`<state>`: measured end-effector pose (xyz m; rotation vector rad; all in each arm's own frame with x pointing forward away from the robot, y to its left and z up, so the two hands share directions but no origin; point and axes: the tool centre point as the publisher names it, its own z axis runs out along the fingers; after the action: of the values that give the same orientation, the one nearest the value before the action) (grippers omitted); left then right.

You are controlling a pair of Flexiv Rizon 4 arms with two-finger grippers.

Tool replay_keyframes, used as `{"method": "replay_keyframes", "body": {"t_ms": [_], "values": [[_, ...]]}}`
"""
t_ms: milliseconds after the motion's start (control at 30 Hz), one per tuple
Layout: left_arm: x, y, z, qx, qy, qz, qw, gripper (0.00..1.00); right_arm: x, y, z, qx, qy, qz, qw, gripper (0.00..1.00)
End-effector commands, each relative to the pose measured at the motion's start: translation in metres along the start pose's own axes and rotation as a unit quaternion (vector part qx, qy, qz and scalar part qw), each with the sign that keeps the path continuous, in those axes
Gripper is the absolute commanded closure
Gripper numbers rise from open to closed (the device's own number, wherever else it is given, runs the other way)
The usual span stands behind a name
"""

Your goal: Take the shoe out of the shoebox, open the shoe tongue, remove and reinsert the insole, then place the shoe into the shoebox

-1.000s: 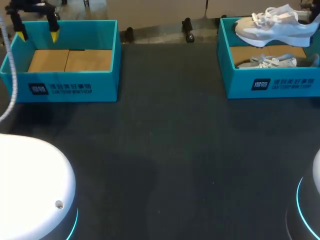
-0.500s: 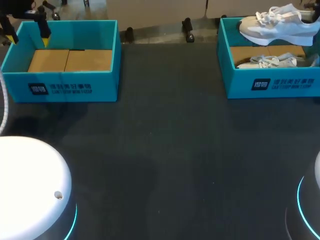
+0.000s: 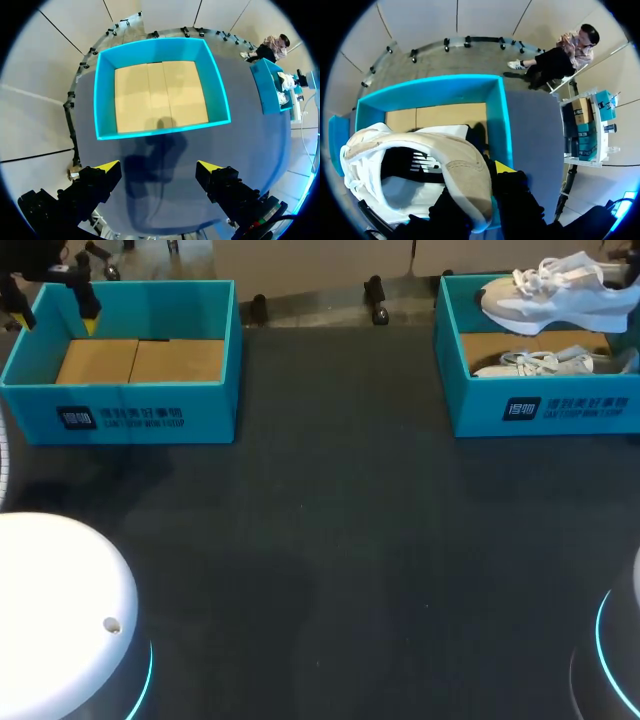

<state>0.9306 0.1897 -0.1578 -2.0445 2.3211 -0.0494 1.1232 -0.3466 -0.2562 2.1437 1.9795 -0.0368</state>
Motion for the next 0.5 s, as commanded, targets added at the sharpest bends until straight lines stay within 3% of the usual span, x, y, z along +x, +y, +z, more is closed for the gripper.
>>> {"method": "replay_keyframes", "body": {"t_ms": [33, 267, 500], "values": [[0.000, 0.001, 0.000, 0.001, 0.000, 0.000, 1.000, 0.00, -0.002, -0.002, 0.000, -0.003, 0.002, 0.000, 1.000, 1.00], [0.000, 0.001, 0.000, 0.001, 0.000, 0.000, 1.000, 0.00, -0.002, -0.002, 0.000, -0.003, 0.002, 0.000, 1.000, 1.00], [0.000, 0.001, 0.000, 0.001, 0.000, 0.000, 1.000, 0.00, -0.001, 0.003, 0.017, -0.018, -0.008, -0.007, 1.000, 1.00]]}}
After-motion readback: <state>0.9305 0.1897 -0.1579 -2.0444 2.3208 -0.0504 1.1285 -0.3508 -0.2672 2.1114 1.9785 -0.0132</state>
